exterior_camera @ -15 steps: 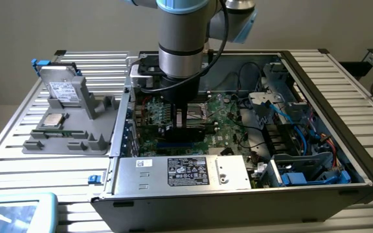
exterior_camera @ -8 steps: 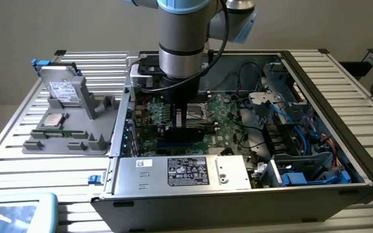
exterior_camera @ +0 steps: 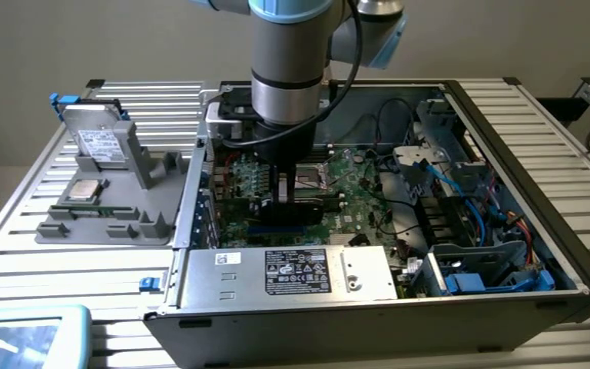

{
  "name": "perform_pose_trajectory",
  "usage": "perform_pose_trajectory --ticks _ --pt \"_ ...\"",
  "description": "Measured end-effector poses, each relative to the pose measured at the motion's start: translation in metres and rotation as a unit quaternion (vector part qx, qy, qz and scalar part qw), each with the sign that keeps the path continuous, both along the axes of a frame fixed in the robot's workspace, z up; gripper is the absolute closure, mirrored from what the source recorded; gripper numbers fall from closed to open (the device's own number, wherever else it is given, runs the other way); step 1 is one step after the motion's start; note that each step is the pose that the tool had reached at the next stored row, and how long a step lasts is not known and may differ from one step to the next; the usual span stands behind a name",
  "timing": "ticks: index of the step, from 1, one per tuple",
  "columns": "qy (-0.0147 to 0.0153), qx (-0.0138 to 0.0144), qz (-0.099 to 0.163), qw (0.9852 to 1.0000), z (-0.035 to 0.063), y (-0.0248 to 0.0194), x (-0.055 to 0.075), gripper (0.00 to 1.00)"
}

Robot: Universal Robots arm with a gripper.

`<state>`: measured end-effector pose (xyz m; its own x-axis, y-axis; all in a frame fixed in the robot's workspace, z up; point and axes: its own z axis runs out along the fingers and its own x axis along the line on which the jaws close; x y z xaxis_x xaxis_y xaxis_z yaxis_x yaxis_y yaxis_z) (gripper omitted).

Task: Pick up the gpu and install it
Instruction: 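Insert the gpu into the slot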

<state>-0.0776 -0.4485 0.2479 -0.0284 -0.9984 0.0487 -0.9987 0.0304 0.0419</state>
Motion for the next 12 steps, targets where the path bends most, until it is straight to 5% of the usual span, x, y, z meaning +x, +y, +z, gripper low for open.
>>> perform_pose_trajectory --ticks 12 --pt "0.0000 0.0000 0.000 1.0000 -0.0011 0.0000 0.0000 0.73"
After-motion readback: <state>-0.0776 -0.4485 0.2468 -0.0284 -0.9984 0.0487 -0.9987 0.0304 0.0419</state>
